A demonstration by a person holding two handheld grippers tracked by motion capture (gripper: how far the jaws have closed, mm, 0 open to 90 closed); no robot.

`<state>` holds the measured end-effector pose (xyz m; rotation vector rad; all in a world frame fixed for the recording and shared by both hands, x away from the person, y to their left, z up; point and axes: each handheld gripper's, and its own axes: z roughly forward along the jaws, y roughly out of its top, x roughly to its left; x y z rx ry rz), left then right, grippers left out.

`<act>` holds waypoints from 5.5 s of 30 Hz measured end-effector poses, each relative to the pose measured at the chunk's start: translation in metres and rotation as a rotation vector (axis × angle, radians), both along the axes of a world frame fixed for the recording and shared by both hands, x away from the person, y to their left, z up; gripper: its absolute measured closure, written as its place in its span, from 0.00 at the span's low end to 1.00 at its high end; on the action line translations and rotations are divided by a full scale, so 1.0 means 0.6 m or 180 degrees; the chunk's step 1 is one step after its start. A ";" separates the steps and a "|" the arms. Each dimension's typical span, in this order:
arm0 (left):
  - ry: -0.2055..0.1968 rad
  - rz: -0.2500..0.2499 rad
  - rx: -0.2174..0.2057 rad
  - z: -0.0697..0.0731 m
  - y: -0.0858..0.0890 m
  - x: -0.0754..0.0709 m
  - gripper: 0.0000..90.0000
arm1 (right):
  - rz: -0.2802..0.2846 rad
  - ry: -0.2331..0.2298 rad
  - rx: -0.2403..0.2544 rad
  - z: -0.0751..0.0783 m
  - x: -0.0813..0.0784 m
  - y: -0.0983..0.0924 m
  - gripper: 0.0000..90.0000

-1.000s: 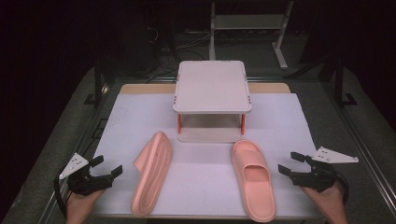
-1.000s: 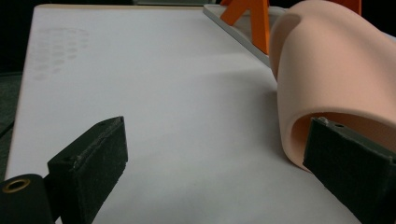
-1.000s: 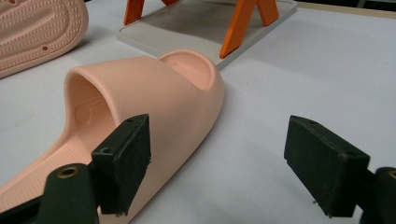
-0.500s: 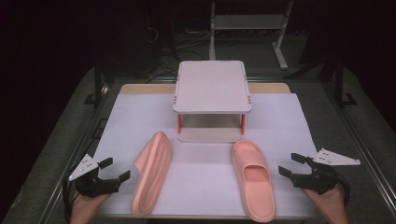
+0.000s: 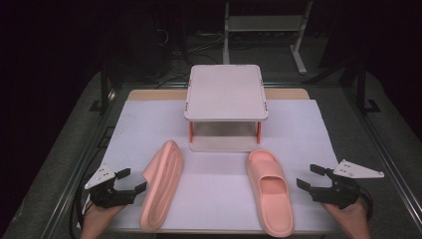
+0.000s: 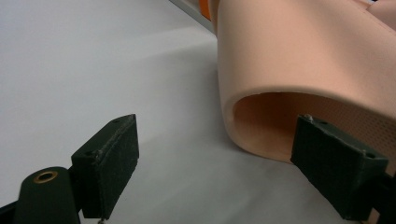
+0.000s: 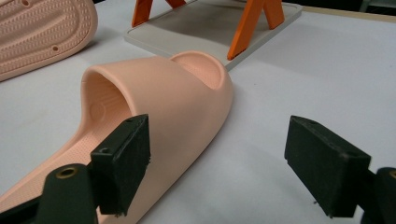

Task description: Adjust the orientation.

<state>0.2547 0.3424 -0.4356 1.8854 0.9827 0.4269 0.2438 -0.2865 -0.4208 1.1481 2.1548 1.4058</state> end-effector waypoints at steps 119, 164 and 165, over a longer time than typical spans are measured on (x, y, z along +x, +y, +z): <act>-0.0037 -0.0961 0.0614 0.002 -0.203 0.029 0.37 | 0.0507 0.0182 -0.0266 -0.027 0.016 0.085 0.37; -0.0005 -0.0823 0.0591 0.009 -0.177 0.030 0.90 | 0.0324 0.0065 -0.0473 -0.026 0.022 0.072 0.84; -0.0002 -0.0808 0.0573 0.011 -0.176 0.029 0.90 | 0.0324 0.0066 -0.0469 -0.026 0.022 0.071 0.85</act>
